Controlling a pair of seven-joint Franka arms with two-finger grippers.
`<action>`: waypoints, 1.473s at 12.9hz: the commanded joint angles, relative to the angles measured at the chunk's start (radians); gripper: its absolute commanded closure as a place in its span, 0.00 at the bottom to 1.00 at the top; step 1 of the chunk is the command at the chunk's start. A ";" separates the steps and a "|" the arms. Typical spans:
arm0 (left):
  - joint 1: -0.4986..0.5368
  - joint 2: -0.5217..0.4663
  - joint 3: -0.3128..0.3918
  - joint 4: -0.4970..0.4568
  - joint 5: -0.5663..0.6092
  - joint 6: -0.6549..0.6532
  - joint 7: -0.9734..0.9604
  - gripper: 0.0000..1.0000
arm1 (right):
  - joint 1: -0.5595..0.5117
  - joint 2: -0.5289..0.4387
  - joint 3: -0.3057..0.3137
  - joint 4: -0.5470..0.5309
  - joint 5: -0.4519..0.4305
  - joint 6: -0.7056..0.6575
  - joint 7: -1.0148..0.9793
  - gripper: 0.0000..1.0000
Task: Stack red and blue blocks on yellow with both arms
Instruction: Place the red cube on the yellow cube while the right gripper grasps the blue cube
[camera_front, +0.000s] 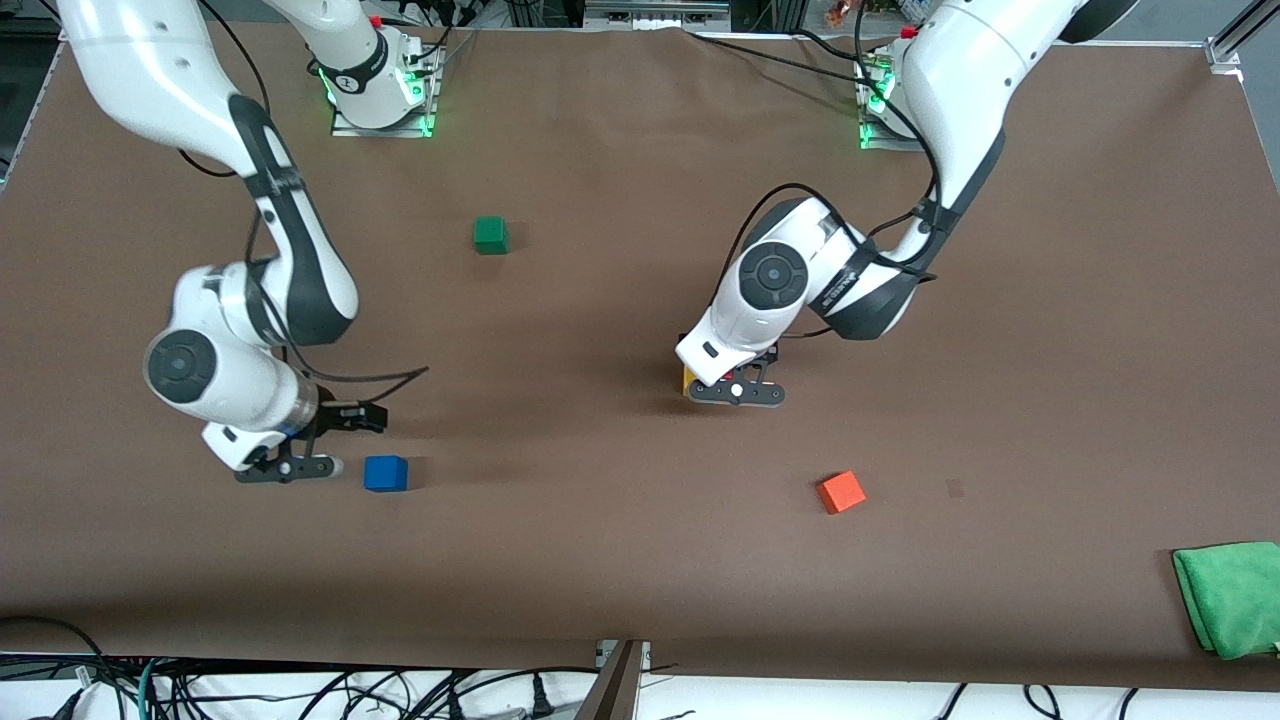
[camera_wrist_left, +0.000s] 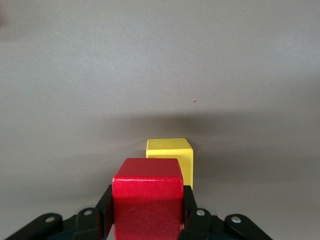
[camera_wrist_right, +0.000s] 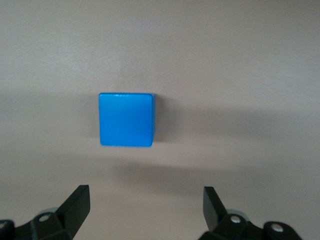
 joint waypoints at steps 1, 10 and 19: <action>-0.037 0.029 0.012 0.033 0.055 0.002 -0.050 1.00 | 0.004 0.080 0.002 0.079 0.014 0.067 -0.008 0.01; -0.087 0.033 0.049 0.041 0.062 0.019 -0.076 1.00 | 0.019 0.266 0.002 0.307 0.024 0.062 0.021 0.06; -0.038 -0.036 0.058 0.225 0.010 -0.246 -0.062 0.00 | 0.045 0.194 0.025 0.455 0.024 -0.288 0.042 0.66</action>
